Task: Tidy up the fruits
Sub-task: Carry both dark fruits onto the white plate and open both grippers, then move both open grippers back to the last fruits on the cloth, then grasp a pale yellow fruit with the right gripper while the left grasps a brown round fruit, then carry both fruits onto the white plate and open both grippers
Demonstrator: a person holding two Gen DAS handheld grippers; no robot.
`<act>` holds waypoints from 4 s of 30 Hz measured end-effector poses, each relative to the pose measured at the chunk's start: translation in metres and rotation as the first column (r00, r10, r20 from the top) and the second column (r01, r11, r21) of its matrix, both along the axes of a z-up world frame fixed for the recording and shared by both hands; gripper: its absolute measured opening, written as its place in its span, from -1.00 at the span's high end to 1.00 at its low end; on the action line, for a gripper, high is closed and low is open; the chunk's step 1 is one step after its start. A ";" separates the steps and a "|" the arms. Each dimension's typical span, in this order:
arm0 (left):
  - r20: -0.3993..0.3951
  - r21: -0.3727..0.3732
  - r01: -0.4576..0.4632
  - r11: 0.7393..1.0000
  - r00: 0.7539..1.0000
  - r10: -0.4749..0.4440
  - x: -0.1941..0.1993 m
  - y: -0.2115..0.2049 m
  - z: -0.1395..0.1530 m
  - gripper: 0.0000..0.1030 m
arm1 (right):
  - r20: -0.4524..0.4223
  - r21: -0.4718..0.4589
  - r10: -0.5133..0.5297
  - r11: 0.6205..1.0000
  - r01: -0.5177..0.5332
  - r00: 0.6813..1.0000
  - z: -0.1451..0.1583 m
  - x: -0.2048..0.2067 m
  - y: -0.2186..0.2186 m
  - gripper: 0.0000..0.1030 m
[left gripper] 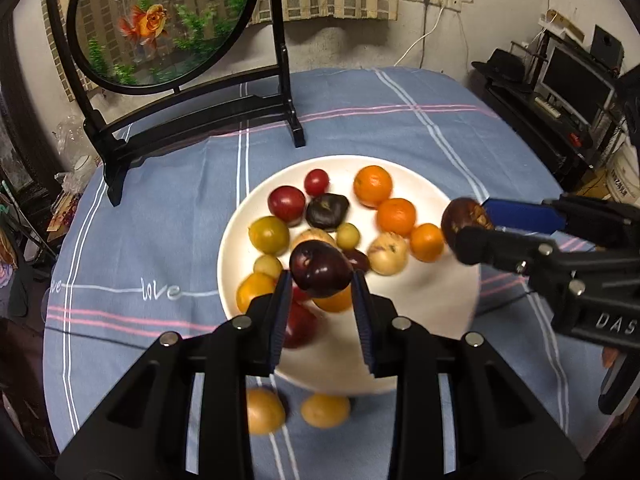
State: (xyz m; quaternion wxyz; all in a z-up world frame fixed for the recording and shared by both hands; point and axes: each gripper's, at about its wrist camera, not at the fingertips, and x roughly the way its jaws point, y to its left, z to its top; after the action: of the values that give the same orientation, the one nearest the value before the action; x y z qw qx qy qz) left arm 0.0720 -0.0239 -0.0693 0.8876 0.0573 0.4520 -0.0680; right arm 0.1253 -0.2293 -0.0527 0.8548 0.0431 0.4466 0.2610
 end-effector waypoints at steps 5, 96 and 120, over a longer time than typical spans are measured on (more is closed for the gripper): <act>0.001 0.012 -0.005 1.000 1.000 0.005 0.027 -0.001 -0.004 0.33 | 0.012 -0.033 -0.010 0.999 0.010 1.000 -0.007 0.030 0.011 0.15; 0.052 -0.052 -0.036 0.998 0.998 0.038 -0.064 0.040 0.037 0.15 | -0.034 0.042 -0.049 0.998 0.051 0.998 0.013 -0.095 0.015 0.24; 0.077 -0.006 -0.048 0.999 0.996 0.048 -0.011 0.023 0.043 0.14 | 0.040 0.056 0.000 0.998 -0.002 0.999 0.037 -0.019 0.025 0.24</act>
State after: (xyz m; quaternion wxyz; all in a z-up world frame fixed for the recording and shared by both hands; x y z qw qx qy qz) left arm 0.0615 -0.0011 -0.0258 0.9059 0.0469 0.4185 -0.0453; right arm 0.1062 -0.2039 -0.0153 0.8618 0.0615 0.4220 0.2746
